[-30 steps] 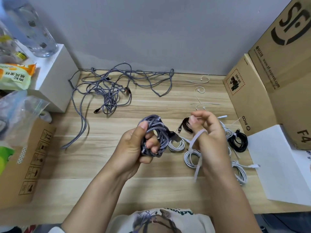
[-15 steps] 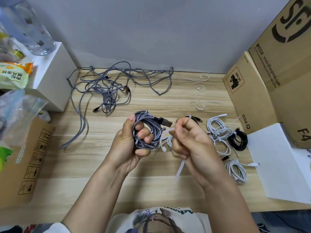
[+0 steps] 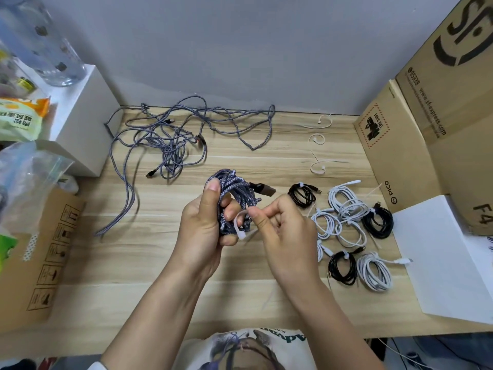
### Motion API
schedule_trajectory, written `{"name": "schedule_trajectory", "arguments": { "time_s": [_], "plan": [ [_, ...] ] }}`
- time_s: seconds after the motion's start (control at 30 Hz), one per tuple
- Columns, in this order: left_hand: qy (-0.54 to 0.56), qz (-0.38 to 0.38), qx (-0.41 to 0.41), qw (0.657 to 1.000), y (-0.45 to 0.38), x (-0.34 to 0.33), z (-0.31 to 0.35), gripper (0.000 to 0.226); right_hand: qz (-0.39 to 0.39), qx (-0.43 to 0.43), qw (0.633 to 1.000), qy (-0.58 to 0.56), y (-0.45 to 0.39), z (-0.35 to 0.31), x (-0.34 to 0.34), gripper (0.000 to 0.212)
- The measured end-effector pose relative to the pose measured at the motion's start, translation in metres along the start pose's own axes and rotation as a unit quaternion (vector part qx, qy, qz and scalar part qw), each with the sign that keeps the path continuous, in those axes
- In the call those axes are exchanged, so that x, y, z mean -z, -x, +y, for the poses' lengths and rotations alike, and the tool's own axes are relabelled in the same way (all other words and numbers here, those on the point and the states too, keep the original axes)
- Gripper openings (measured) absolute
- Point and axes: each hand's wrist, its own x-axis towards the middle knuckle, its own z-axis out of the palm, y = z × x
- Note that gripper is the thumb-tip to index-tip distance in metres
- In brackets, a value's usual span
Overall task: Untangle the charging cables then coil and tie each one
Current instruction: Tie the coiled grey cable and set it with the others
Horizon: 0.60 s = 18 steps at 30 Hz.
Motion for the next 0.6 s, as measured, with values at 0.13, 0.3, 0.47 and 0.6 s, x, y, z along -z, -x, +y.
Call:
{"name": "schedule_trajectory", "arguments": {
  "time_s": [0.13, 0.3, 0.47, 0.6],
  "plan": [
    [-0.03, 0.004, -0.037, 0.999, -0.001, 0.002, 0.0, 0.04, 0.028, -0.015, 0.999, -0.002, -0.005, 0.003, 0.007, 0.036],
    [-0.092, 0.009, -0.099, 0.991, 0.0, 0.003, -0.003, 0.036, 0.027, -0.065, 0.997, -0.016, -0.009, 0.005, 0.009, 0.038],
    [-0.227, -0.015, -0.23, 0.946, 0.006, 0.001, -0.012, 0.028, 0.027, -0.066, 0.997, 0.04, -0.007, -0.006, 0.004, 0.044],
    [-0.396, 0.012, -0.302, 0.867, 0.005, 0.004, -0.017, 0.024, 0.016, -0.058, 0.994, 0.087, -0.006, -0.012, 0.006, 0.042]
  ]
}}
